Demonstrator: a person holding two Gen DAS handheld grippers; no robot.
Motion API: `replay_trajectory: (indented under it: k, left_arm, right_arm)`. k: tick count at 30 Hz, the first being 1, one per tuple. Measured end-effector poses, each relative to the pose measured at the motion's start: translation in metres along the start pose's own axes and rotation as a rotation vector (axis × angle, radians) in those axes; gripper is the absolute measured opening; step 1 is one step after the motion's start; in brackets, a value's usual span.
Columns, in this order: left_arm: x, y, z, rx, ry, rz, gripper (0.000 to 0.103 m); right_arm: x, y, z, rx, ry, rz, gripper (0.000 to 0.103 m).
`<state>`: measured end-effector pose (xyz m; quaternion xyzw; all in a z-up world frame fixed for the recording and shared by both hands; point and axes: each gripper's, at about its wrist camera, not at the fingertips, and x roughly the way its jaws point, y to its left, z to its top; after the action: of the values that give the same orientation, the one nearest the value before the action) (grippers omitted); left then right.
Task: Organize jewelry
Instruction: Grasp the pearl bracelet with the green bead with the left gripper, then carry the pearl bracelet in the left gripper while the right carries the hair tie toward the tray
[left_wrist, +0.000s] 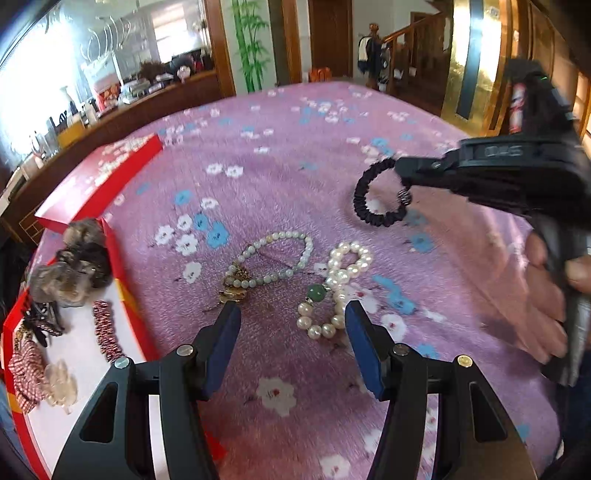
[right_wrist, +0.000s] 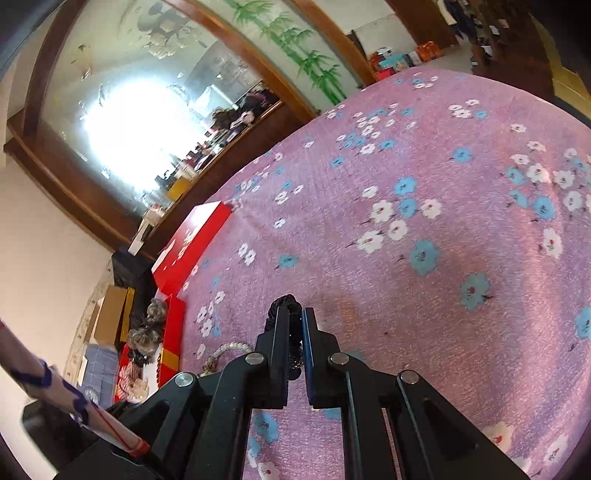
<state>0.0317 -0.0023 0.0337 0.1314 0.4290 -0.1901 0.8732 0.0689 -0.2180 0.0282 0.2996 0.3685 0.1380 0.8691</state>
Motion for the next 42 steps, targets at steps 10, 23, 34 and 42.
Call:
replay_trajectory:
  k: [10, 23, 34, 42]
  left_arm:
    - [0.025, -0.01, 0.016, -0.012, 0.028, -0.038, 0.013]
    - [0.031, -0.012, 0.009, -0.025, -0.019, -0.025, 0.011]
    - [-0.027, 0.028, 0.017, -0.191, -0.251, -0.047, 0.011]
    - [-0.042, 0.033, 0.019, -0.199, -0.307, -0.012, 0.011]
  right_arm:
    - [-0.003, 0.002, 0.0, -0.003, -0.006, 0.03, 0.007]
    - [-0.006, 0.007, 0.0, -0.024, -0.01, 0.037, 0.007]
    - [-0.009, 0.025, -0.003, -0.08, -0.026, 0.052, 0.007]
    - [-0.012, 0.047, -0.011, -0.166, -0.037, 0.062, 0.007]
